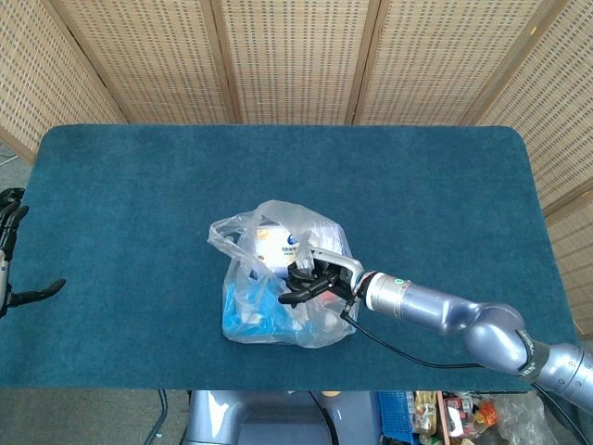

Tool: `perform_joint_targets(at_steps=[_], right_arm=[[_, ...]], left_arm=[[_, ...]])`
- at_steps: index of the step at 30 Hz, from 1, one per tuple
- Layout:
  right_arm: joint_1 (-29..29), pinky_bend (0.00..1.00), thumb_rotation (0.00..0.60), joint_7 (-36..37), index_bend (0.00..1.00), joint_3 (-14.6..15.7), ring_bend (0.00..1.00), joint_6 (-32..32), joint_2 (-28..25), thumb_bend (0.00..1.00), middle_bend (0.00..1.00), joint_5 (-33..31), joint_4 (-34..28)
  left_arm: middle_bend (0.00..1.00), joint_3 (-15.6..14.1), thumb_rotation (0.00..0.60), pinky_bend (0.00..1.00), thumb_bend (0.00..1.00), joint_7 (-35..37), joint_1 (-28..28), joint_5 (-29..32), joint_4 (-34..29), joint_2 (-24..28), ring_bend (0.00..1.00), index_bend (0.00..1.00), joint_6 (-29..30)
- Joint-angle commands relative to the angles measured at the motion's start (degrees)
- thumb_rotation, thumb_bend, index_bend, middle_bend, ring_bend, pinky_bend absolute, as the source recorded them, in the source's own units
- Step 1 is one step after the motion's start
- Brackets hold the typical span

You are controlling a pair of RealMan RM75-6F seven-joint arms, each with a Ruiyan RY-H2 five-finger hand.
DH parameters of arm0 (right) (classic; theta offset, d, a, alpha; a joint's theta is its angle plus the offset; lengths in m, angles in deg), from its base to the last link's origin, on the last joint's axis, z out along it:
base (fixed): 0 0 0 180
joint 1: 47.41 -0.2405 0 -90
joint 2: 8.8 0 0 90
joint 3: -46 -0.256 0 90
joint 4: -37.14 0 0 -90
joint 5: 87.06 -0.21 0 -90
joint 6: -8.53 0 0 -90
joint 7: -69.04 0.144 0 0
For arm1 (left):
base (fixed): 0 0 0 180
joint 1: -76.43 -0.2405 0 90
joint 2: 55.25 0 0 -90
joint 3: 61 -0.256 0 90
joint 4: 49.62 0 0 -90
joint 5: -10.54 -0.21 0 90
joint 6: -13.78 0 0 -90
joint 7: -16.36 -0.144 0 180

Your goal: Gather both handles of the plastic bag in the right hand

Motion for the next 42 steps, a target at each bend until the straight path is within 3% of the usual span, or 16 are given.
perform_joint_targets(at_steps=[1, 9, 20, 28, 42], right_arm=[[1.94, 0.58, 0.600, -7.26, 0.90, -3.67, 0.74, 5.46, 0.55, 0.00, 0.84, -6.80, 3.18], [2.86, 0.62, 0.600, -13.71, 0.88, -4.94, 0.76, 8.11, -0.99, 0.00, 0.85, -12.91, 4.93], [1.97, 0.65, 0.600, -19.47, 0.88, -2.06, 0.78, 5.89, -3.38, 0.00, 0.85, -18.41, 6.17], [1.47, 0.65, 0.600, -22.46, 0.88, -0.76, 0.76, 4.70, -4.78, 0.00, 0.85, -20.80, 6.11], [0.34, 0.65, 0.600, -24.09, 0.88, 1.21, 0.76, 2.42, -7.43, 0.00, 0.85, -23.10, 3.54]], left_arm=[[0.00, 0.46, 0.600, 0.00, 0.05, -0.24, 0.95, -0.32, 1.05, -0.55, 0.00, 0.00, -0.63], [0.00, 1.97, 0.600, 0.00, 0.05, -1.66, 7.22, -5.57, 7.12, -3.59, 0.00, 0.00, -4.85], [0.00, 0.11, 0.600, 0.00, 0.05, 0.06, 20.76, -19.80, 23.01, -13.83, 0.00, 0.00, -14.36], [0.00, -1.67, 0.600, 0.00, 0.06, 2.75, 25.23, -24.21, 34.62, -21.24, 0.00, 0.00, -13.90], [0.00, -2.44, 0.600, 0.00, 0.09, 6.34, 28.04, -25.30, 40.96, -24.87, 0.00, 0.00, -11.33]])
